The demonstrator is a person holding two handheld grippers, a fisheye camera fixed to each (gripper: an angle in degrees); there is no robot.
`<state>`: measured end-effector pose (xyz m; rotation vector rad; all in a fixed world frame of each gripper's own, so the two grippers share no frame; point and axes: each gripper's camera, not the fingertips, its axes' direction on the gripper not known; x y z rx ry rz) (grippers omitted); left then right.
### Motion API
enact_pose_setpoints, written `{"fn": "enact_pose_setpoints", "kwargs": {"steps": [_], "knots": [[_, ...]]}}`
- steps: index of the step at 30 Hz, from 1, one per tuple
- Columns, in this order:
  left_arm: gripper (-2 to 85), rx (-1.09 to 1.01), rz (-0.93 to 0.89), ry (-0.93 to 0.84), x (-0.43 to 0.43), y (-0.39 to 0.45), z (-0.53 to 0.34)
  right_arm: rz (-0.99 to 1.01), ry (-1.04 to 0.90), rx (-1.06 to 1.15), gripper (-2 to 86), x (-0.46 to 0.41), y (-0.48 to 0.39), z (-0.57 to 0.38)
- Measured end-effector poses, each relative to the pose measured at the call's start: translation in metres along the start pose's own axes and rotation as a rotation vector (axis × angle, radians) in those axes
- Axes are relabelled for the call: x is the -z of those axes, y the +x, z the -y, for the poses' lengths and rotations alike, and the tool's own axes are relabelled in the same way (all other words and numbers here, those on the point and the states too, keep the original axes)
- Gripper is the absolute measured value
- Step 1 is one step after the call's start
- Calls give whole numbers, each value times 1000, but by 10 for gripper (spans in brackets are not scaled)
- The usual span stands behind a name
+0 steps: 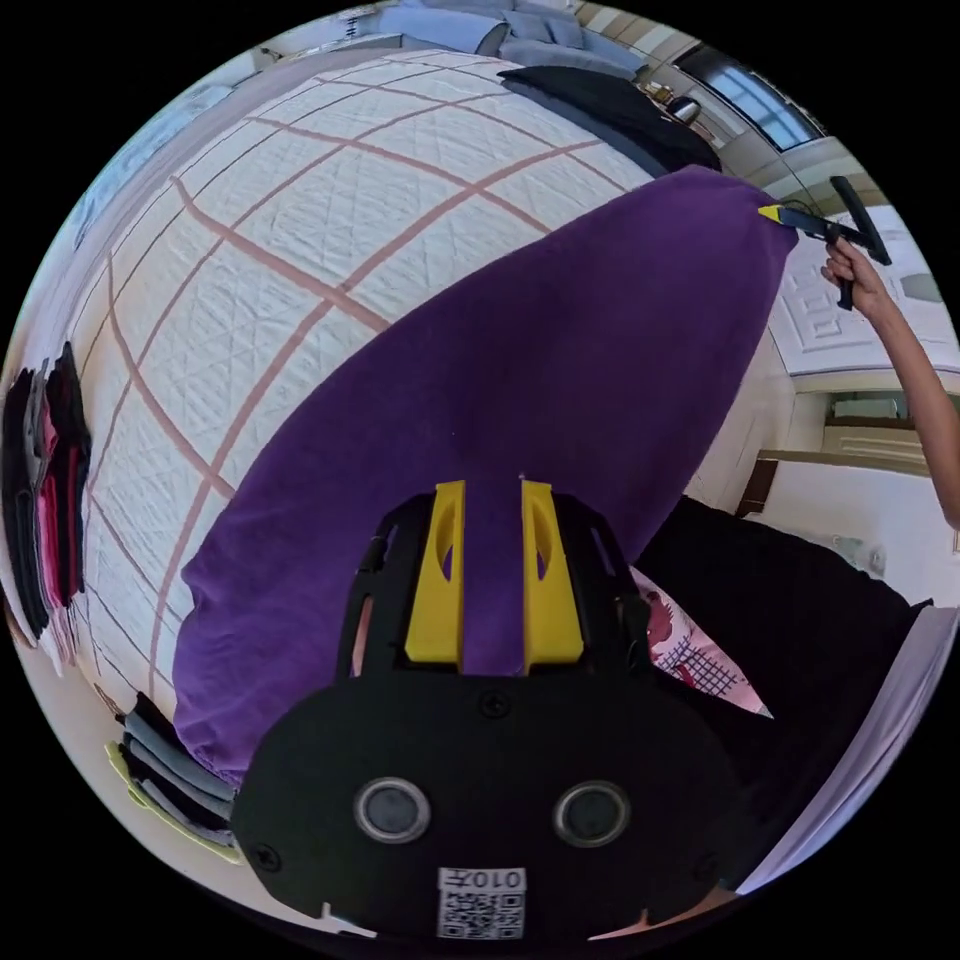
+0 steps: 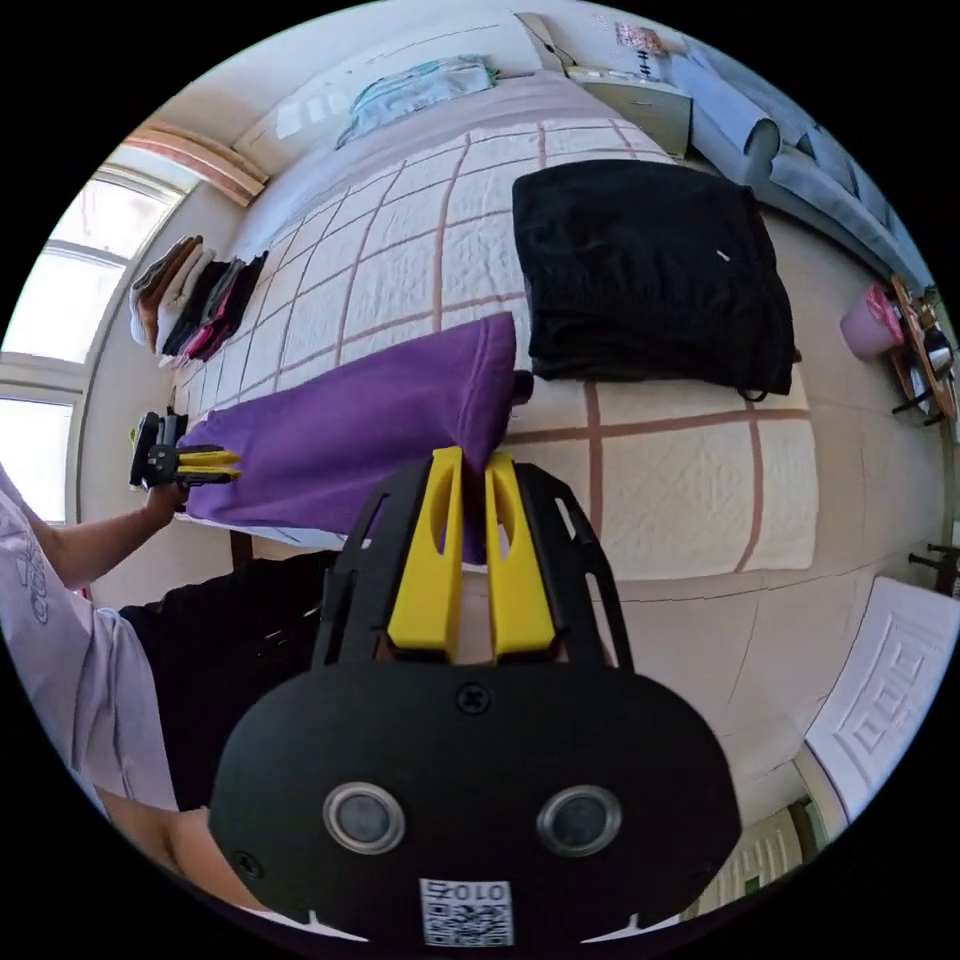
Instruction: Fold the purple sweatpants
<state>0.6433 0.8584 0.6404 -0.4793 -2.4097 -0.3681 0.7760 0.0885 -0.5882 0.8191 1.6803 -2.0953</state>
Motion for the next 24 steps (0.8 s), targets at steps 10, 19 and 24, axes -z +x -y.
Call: {"fn": "enact_pose_setpoints", "kwargs": {"steps": [10, 19, 24], "knots": [[96, 162, -102, 84, 16, -22, -35, -30, -120, -334, 69, -85, 64, 22], [115, 479, 102, 169, 124, -106, -194, 48, 242, 118, 70, -37, -130, 85], [140, 815, 146, 281, 174, -202, -321, 474, 13, 537, 98, -118, -293, 208]]}}
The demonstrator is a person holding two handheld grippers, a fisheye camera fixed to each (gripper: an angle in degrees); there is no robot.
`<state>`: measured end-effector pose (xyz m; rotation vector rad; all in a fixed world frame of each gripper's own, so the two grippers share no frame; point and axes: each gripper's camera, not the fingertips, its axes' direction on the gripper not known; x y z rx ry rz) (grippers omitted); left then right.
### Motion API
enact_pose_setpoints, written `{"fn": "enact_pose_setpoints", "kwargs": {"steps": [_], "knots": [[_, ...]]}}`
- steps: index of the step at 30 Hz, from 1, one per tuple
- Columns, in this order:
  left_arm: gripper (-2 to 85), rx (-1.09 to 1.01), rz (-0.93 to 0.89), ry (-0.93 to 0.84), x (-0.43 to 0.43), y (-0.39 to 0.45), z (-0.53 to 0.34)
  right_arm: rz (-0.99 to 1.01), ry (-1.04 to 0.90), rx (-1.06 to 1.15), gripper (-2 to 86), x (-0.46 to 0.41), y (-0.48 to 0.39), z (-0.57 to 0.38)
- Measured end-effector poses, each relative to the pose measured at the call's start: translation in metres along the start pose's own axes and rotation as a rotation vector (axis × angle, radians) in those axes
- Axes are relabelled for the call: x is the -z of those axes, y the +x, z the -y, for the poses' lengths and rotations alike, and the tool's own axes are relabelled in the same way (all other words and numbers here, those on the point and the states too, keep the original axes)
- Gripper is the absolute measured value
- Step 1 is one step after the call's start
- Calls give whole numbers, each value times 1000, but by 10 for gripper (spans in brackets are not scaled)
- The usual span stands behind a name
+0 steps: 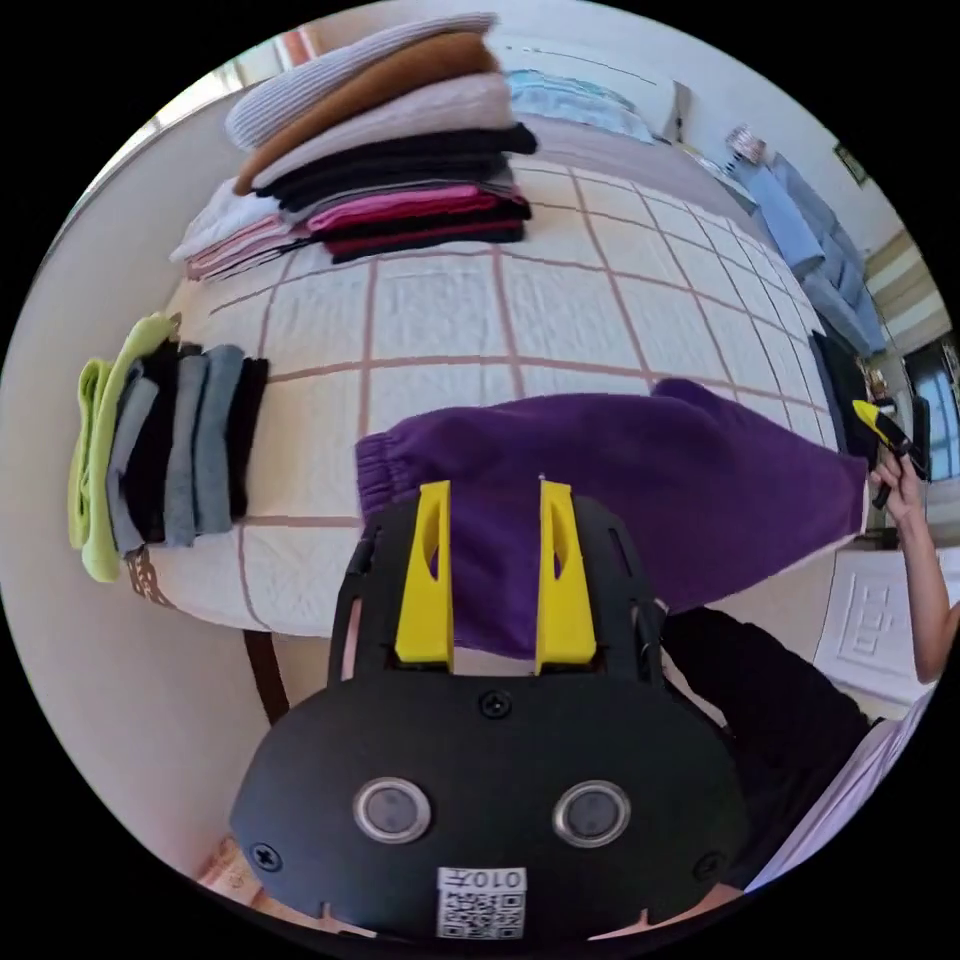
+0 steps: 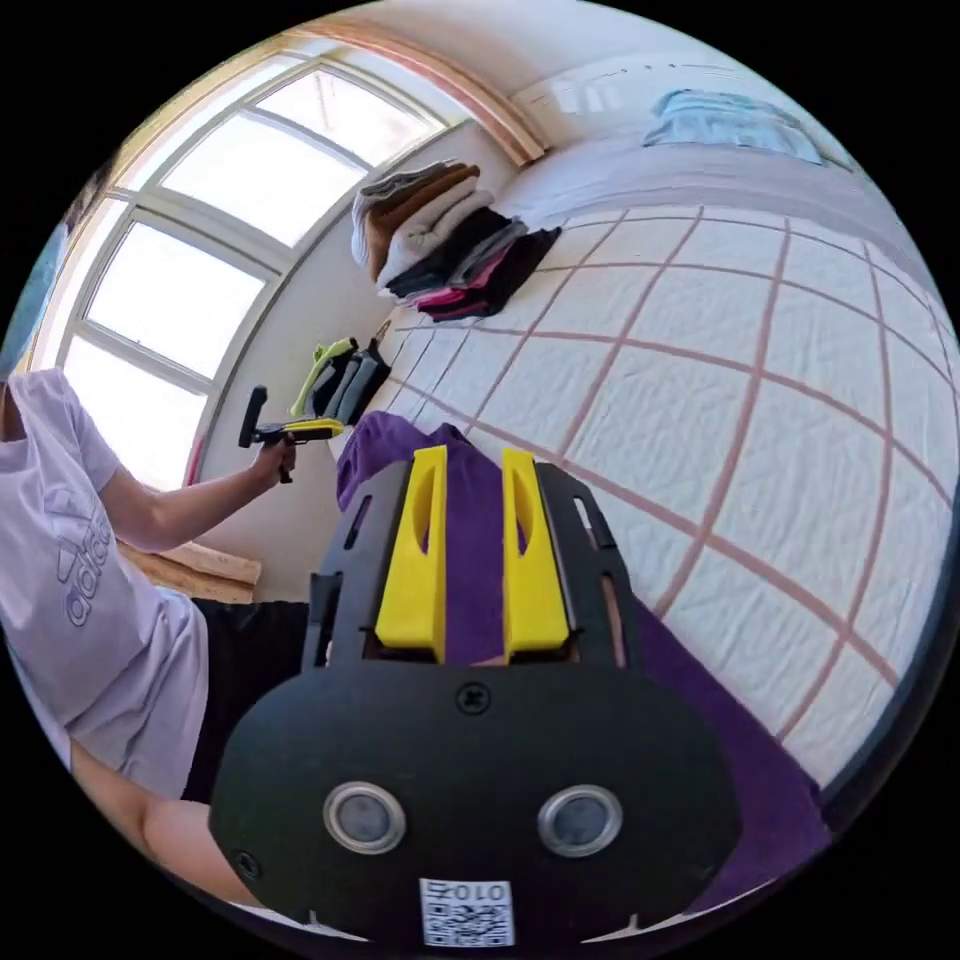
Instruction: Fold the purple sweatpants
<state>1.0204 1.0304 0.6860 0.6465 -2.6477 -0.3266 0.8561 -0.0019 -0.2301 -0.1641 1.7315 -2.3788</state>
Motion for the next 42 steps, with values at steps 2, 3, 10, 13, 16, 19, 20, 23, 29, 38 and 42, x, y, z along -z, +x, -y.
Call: {"fn": "enact_pose_setpoints", "kwargs": {"steps": [2, 3, 10, 13, 16, 19, 20, 23, 29, 38, 42], "knots": [[149, 43, -42, -1, 4, -43, 3, 72, -192, 89, 119, -68, -18, 80], [153, 57, -74, -22, 0, -65, 6, 88, -242, 95, 122, -84, -21, 96], [156, 19, -243, -114, -30, -117, 26, 173, -581, -1, 121, -224, -38, 179], [146, 6, -314, -171, -46, -124, 27, 159, -721, -83, 98, -270, -38, 171], [128, 60, -434, -188, -57, -134, 25, 118, -782, -137, 62, -293, -47, 165], [103, 31, -490, -130, -30, -144, 25, 0, -552, -73, 51, -247, -69, 177], [98, 21, -494, -105, -21, -146, 24, -3, -487, -39, 50, -227, -76, 178], [85, 7, -510, -17, 6, -149, 19, -58, -442, -18, 47, -229, -80, 169], [76, -30, -368, -153, -35, -131, 52, -95, -511, -22, 44, -265, -67, 159], [51, -40, -51, 126, 80, -98, 12, -229, 37, 30, 52, -93, -127, 41], [30, -229, -171, 134, 97, -3, 6, -351, -1, -60, 51, -77, -139, -41]]}}
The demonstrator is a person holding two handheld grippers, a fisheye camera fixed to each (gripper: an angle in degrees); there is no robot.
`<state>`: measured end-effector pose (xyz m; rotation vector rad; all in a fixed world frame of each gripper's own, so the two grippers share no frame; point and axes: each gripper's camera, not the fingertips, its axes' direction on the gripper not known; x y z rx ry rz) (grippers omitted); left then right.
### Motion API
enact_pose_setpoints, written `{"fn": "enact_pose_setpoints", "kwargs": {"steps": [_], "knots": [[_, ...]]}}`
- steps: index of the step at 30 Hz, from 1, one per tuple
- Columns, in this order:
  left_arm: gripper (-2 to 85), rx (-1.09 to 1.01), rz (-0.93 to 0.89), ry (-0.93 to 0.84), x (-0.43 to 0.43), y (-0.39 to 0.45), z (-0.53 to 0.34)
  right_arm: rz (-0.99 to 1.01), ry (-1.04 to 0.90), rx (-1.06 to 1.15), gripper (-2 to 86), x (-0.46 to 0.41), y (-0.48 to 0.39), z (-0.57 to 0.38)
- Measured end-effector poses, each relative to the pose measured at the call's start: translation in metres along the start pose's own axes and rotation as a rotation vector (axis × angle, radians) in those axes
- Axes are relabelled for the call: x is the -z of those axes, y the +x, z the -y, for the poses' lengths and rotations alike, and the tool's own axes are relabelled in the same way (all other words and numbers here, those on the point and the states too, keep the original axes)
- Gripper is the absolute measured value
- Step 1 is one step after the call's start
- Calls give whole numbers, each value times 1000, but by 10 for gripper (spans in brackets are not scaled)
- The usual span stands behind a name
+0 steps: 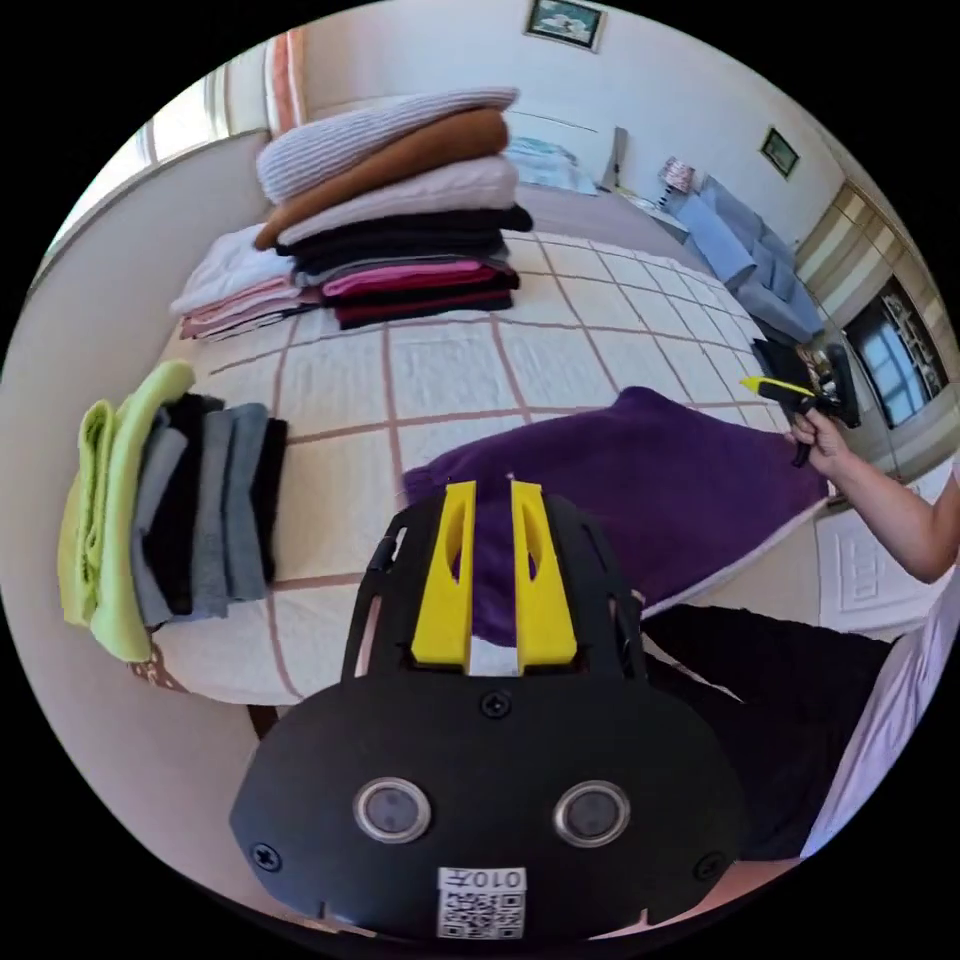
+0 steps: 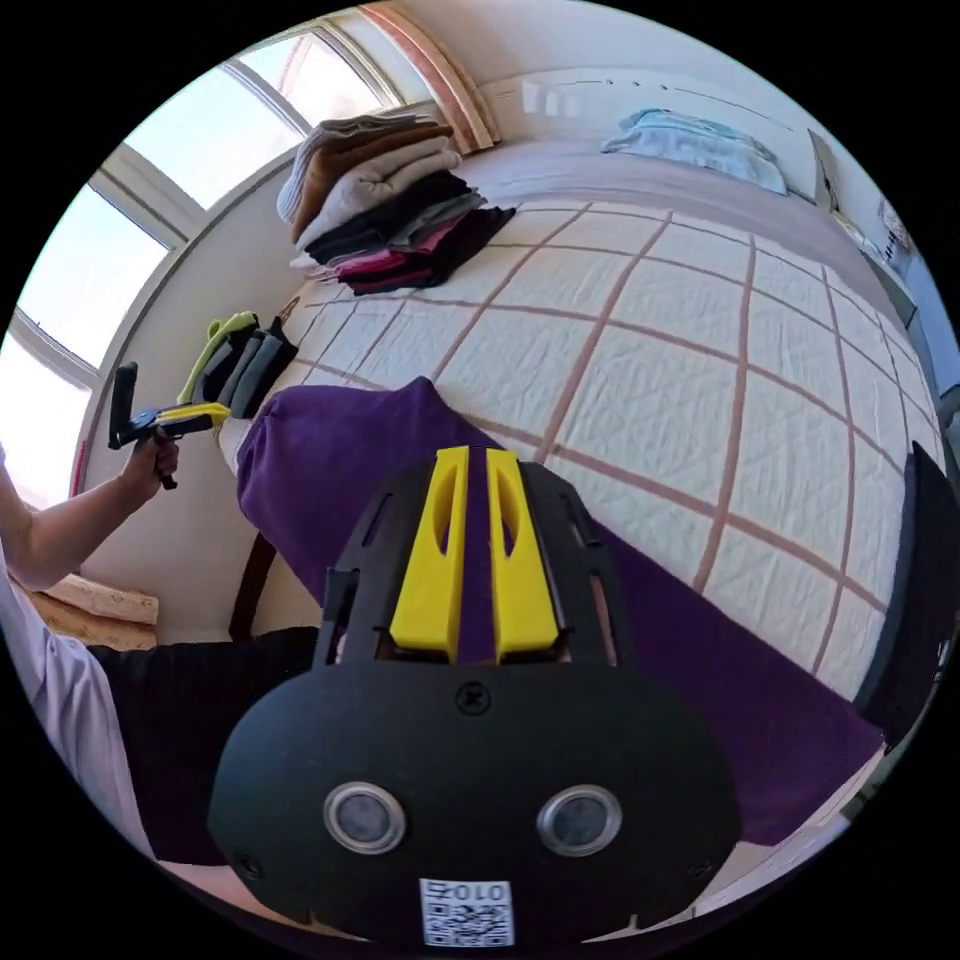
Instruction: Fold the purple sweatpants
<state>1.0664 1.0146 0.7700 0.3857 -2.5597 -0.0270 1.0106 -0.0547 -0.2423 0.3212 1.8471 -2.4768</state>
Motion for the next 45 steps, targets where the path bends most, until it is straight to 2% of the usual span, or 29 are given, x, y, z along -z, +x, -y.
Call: {"fn": "enact_pose_setpoints", "kwargs": {"steps": [2, 5, 7, 9, 11, 12, 14, 17, 20, 23, 26, 28, 32, 35, 38, 42, 45], "knots": [[20, -76, -81, -78, -32, 49, 11, 14, -76, -86, 50, -8, 10, -44], [10, -178, -135, -205, -96, 121, 28, -76, -166, -112, 47, -18, 25, -71], [9, -216, -147, -332, -148, 159, 38, -64, -223, -108, 42, -24, 40, -79], [8, -222, -77, -398, -169, 173, 43, 62, -202, -136, 45, -10, 58, -84], [7, -189, -80, -444, -171, 174, 52, 10, -19, -195, 59, 49, 78, -108], [5, -164, -87, -447, -166, 173, 57, -13, 35, -232, 66, 67, 85, -120], [3, -143, -77, -387, -148, 177, 62, -128, 208, -476, 94, 130, 118, -190], [1, -122, -107, -287, -123, 200, 79, -301, 289, -760, 116, 184, 153, -300], [0, -160, -186, -244, -123, 242, 101, -376, 288, -882, 126, 211, 177, -372], [0, -260, -261, -245, -136, 294, 122, -359, 262, -885, 128, 210, 196, -395], [0, -378, -324, -236, -143, 344, 138, -265, 246, -887, 126, 192, 200, -397], [1, -460, -354, -241, -144, 374, 144, -270, 221, -902, 126, 177, 193, -397], [0, -503, -393, -251, -140, 388, 144, -342, 321, -1012, 100, 167, 164, -394], [0, -474, -418, -257, -138, 376, 138, -357, 232, -991, 81, 162, 141, -364], [0, -395, -448, -247, -135, 352, 133, -382, 182, -922, 70, 171, 116, -332], [1, -335, -470, -193, -112, 316, 125, -386, 223, -792, 63, 200, 68, -286], [5, -323, -464, -172, -96, 288, 117, -392, 181, -543, 62, 207, 0, -218]]}}
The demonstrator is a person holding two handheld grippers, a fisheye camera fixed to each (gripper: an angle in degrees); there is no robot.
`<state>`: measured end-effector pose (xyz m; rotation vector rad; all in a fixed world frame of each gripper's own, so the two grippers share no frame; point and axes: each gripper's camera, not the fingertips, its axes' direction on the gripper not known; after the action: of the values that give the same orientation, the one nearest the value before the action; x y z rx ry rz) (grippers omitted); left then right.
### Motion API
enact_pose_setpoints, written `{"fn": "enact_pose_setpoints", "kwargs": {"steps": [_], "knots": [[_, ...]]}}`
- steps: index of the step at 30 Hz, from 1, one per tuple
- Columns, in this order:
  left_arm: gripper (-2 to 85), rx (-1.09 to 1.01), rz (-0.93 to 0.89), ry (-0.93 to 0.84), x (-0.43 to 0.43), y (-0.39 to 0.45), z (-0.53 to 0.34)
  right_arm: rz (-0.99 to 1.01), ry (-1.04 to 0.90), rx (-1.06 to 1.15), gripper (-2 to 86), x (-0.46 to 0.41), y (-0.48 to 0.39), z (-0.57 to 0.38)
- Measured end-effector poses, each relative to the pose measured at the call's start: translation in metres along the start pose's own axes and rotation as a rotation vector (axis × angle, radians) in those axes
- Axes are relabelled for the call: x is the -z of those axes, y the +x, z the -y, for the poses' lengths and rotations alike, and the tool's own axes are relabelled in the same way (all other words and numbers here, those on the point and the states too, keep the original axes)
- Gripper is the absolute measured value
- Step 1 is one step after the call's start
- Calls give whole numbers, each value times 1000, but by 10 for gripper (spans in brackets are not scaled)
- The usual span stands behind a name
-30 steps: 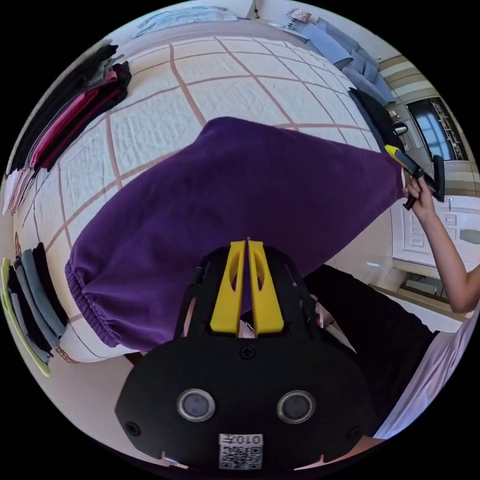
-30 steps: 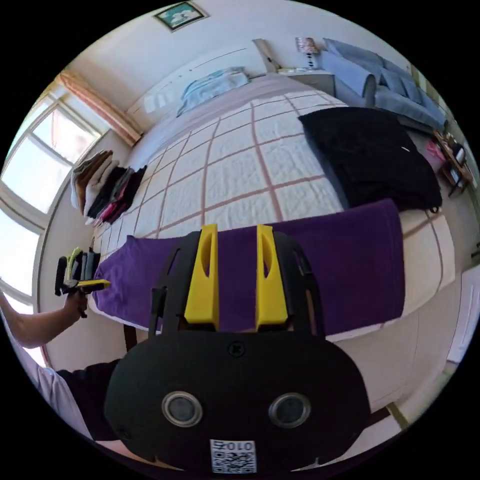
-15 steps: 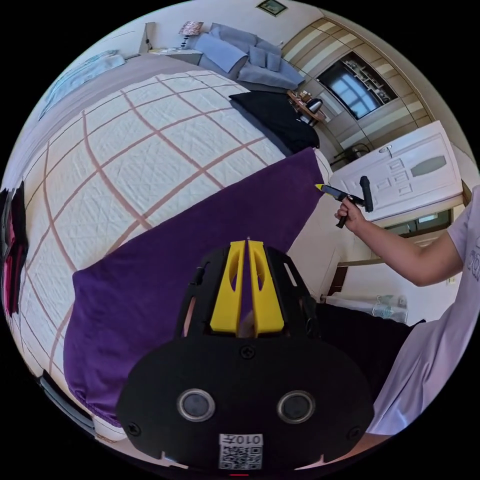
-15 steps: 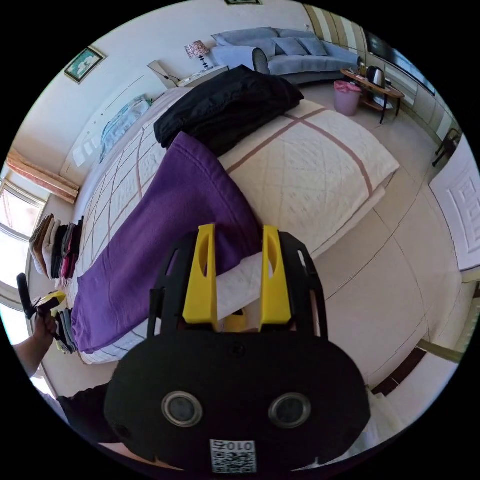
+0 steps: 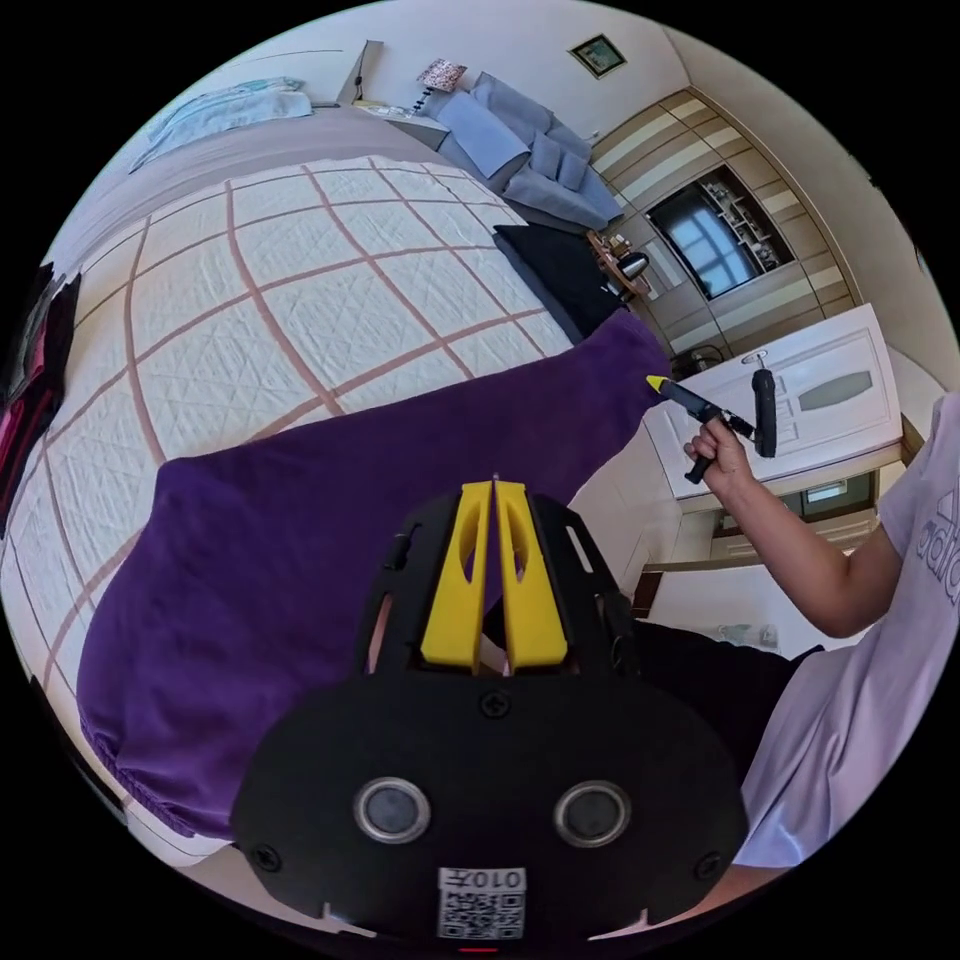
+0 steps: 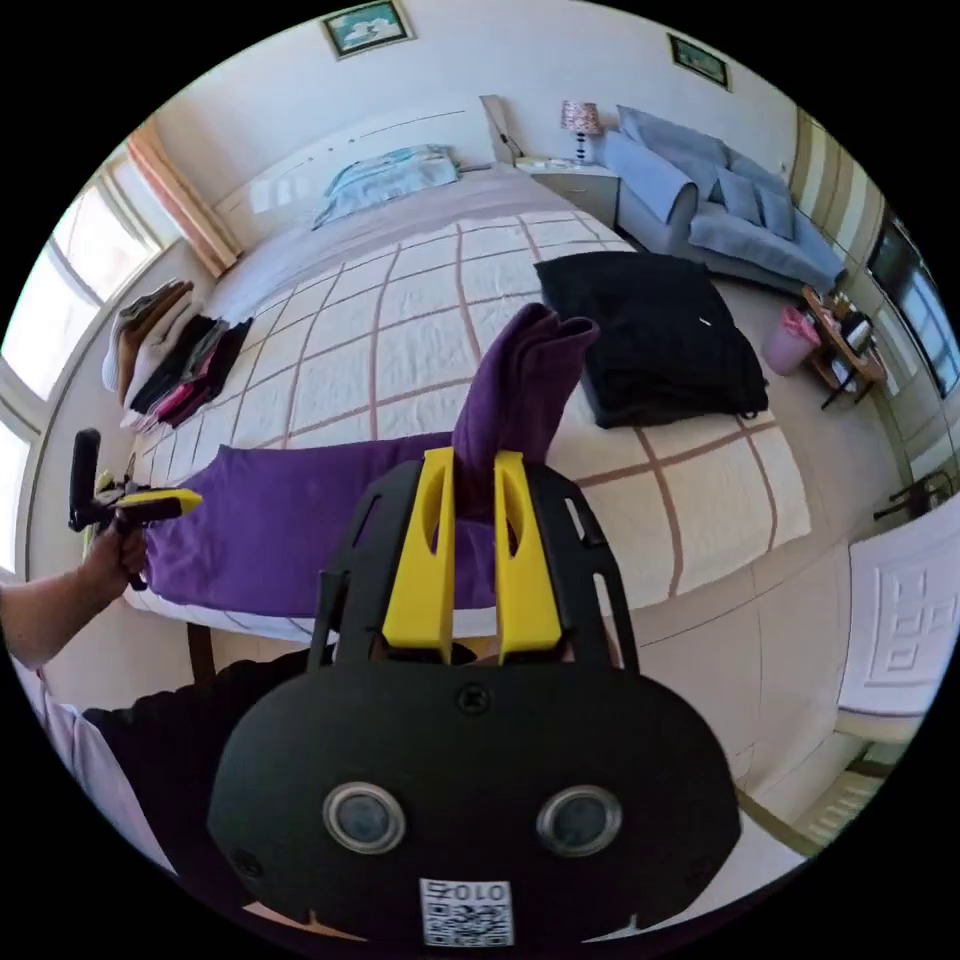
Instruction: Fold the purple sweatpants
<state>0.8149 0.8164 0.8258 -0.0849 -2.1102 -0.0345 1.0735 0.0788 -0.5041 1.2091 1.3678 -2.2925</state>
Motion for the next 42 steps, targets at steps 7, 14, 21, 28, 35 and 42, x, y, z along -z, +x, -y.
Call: {"fn": "enact_pose_setpoints", "kwargs": {"steps": [7, 14, 21, 28, 35, 42], "knots": [[30, 144, -5, 132, 70, -60, -67, 224, -27, 540, 74, -17, -260, 14], [43, 319, 58, 174, 135, -108, -157, 141, -367, 759, 78, -157, -394, -9], [55, 479, 110, 241, 177, -132, -238, 45, -363, 967, 79, -151, -426, -11], [84, 841, 256, 459, 235, -147, -343, -142, -380, 1207, 98, -177, -469, -20], [122, 1052, 283, 528, 254, -162, -430, 478, -446, 945, 96, -151, -474, 41], [144, 1125, 63, 581, 210, -184, -454, 301, -677, 934, 40, -241, -469, 55]]}}
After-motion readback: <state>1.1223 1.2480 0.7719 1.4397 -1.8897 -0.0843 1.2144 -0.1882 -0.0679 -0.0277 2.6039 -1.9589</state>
